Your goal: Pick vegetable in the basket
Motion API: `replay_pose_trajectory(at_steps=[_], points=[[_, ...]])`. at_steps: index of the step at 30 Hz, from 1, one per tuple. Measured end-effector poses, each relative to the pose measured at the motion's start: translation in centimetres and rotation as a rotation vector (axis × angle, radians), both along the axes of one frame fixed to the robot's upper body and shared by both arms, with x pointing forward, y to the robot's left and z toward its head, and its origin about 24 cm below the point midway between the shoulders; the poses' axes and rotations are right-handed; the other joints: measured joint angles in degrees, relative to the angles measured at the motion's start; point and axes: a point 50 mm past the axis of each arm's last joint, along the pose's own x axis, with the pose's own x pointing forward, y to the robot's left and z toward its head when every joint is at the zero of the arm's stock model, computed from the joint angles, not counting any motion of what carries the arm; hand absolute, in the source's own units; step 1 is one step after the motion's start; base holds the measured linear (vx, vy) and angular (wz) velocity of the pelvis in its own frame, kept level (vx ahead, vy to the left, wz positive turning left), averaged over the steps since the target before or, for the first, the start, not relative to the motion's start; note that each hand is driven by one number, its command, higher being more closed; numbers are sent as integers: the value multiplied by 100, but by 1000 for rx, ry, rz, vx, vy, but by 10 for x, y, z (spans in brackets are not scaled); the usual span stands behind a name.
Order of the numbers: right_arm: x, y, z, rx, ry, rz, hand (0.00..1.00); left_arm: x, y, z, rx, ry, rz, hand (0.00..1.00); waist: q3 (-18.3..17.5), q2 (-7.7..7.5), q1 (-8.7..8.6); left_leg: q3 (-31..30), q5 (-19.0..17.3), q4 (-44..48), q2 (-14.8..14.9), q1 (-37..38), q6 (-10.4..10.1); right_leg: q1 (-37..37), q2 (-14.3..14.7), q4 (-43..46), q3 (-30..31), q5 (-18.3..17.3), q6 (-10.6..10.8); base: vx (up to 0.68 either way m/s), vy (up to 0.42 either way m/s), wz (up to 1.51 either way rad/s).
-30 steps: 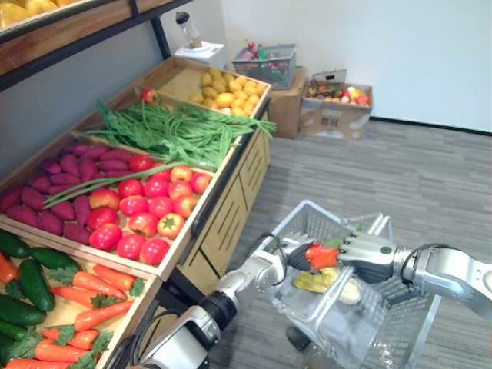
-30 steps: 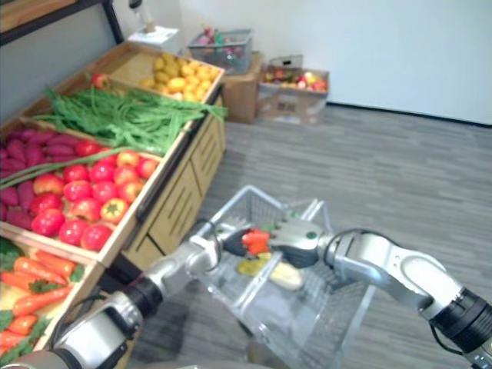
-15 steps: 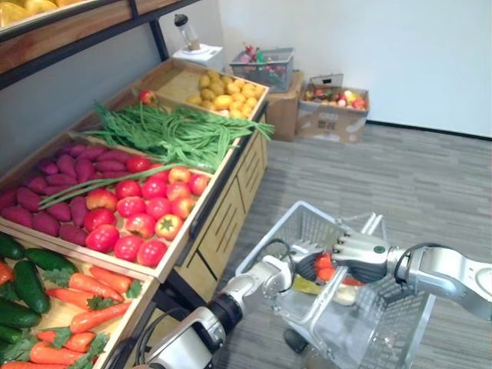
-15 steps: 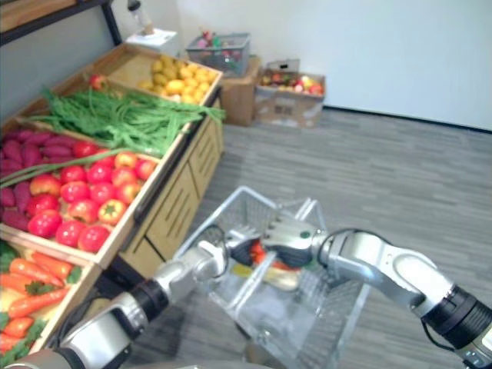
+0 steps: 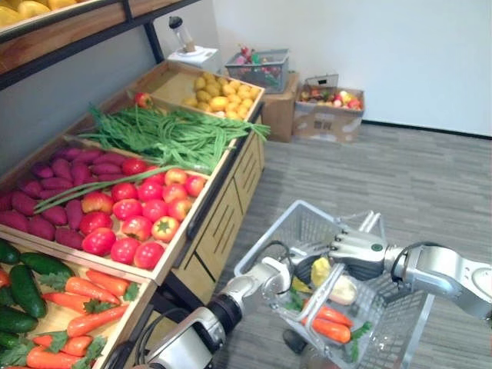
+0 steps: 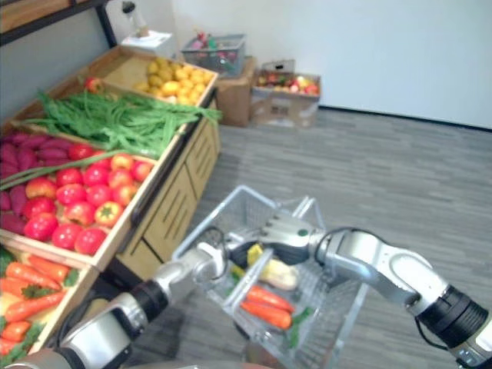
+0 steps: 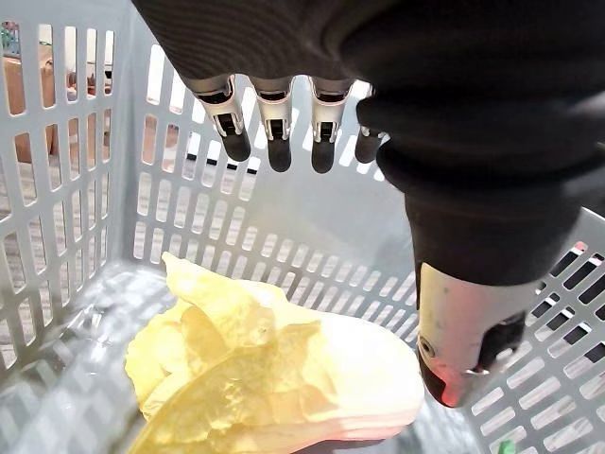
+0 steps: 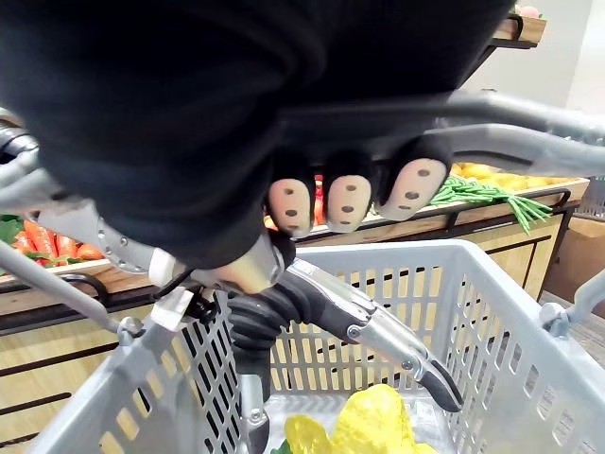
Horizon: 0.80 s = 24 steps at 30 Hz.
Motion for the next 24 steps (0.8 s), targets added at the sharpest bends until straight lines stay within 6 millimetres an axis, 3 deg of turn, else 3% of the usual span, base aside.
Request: replay_pose_trajectory(at_steps=[7, 14, 16, 21, 24], points=[[4, -8, -4, 31, 2, -68, 100, 8, -3, 24, -88, -73, 15, 0, 1, -2, 31, -225, -24, 95, 83, -93, 12, 38, -69, -8, -169, 0, 0, -32, -1, 13], [9, -29, -13, 75, -6, -218, 100, 10, -7, 78, -345, -177, 17, 0, 4, -7, 128, -602, -25, 171, 160, -323, 37, 64, -218, -18, -508, -1, -1, -42, 3, 26], [13, -47, -20, 110, 6, -336, 100, 7, -1, 99, -484, -196, 43, 0, 7, -11, 217, -810, -18, 164, 171, -403, 47, 122, -309, -51, -683, -1, -2, -45, 5, 43], [18, -99, -44, 182, 45, -678, 100, -4, 14, 108, -673, -139, 94, 0, 10, -24, 348, -1397, 22, 143, 155, -695, 108, 244, -533, -122, -1172, -24, -35, -45, -11, 60], [8, -133, -61, 221, 68, -891, 100, -16, 26, 110, -743, -133, 130, 0, 7, -39, 393, -1963, 184, -47, 53, -945, 235, 352, -757, -205, -1655, -50, -76, -16, -26, 83]])
